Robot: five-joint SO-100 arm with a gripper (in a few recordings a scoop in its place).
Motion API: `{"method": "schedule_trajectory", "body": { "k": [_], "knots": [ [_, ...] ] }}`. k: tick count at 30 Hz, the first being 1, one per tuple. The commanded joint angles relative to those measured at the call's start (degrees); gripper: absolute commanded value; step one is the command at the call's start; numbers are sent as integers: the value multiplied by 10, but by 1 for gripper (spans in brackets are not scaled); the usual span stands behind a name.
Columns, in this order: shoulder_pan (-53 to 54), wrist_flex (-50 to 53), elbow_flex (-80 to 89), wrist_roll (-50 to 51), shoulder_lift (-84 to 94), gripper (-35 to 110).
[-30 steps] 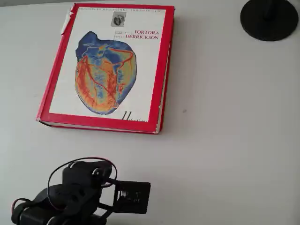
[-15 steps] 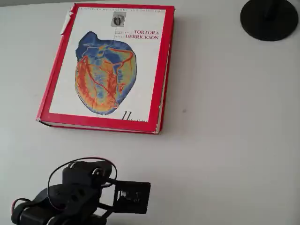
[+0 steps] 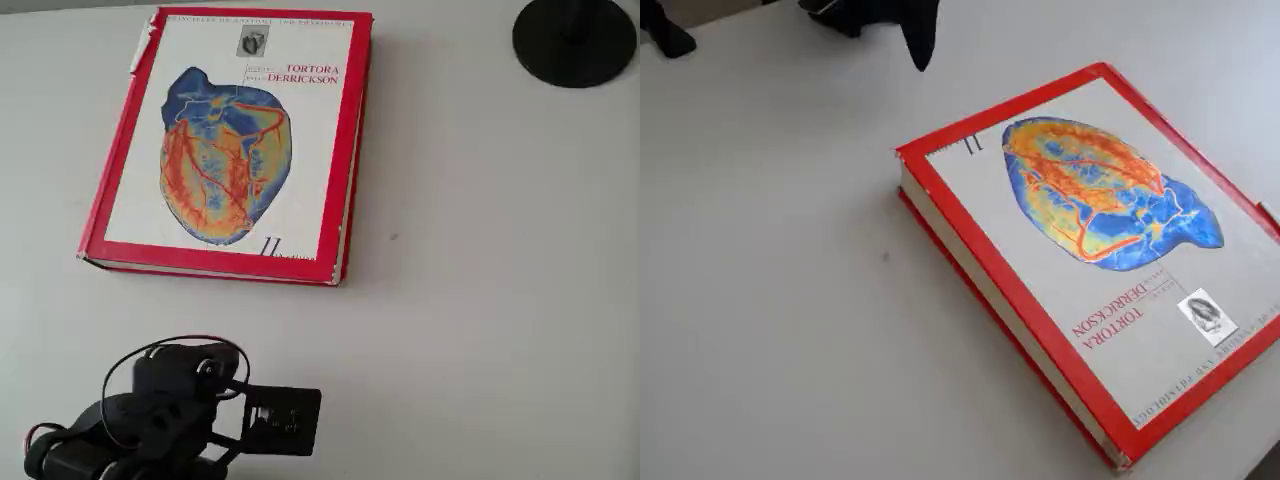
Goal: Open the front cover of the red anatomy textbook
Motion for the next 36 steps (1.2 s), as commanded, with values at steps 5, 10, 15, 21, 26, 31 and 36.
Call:
{"method": "schedule_trajectory", "body": {
  "k": [5, 10, 15, 21, 26, 31, 36],
  "knots": [
    [-33, -26, 15, -26, 1, 20],
    [25, -217, 66, -31, 0, 19],
    [135, -285, 84, -143, -1, 21],
    [110, -329, 85, -188, -4, 23],
    [100, -428, 86, -190, -105, 23],
    [99, -512, 76, -195, -199, 23],
    [98, -578, 56, -197, -287, 23]
  ]
}}
